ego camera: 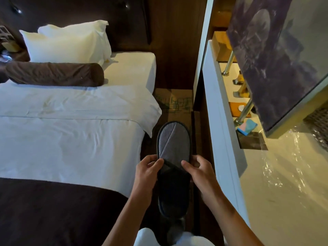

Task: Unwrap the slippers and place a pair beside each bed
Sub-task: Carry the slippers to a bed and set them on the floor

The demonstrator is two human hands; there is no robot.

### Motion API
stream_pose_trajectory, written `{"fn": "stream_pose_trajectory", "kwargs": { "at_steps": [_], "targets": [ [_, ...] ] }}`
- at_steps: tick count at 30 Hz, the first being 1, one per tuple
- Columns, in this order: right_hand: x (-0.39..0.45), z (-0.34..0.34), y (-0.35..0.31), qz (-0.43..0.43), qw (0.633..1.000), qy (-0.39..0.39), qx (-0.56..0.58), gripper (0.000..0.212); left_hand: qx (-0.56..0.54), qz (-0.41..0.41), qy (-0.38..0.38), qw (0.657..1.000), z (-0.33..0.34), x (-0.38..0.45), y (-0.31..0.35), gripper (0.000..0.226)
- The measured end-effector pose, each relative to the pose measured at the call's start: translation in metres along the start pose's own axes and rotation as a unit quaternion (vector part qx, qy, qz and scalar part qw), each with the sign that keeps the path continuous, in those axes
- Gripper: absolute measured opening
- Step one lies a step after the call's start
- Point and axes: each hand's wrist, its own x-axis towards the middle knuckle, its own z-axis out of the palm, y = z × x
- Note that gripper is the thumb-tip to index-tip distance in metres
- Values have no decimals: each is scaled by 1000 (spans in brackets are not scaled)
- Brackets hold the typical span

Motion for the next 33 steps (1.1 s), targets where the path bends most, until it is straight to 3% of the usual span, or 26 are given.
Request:
{"fn": "stream_pose_trajectory", "kwargs": {
  "at_steps": [10,18,27,33],
  "targets": [
    [131,-20,-90,-29,999,26,3,60,-8,15,-20,1000,53,129,71,8],
    [232,-3,-142,-23,998,56,11,59,-11,11,-40,999,68,249,112,8],
    [357,23,-229,-25,996,89,22,56,52,45,-102,992,80,389,205,8],
    [419,28,-267,-27,995,81,51,53,62,31,-101,992,92,450,236,21]
  ]
}}
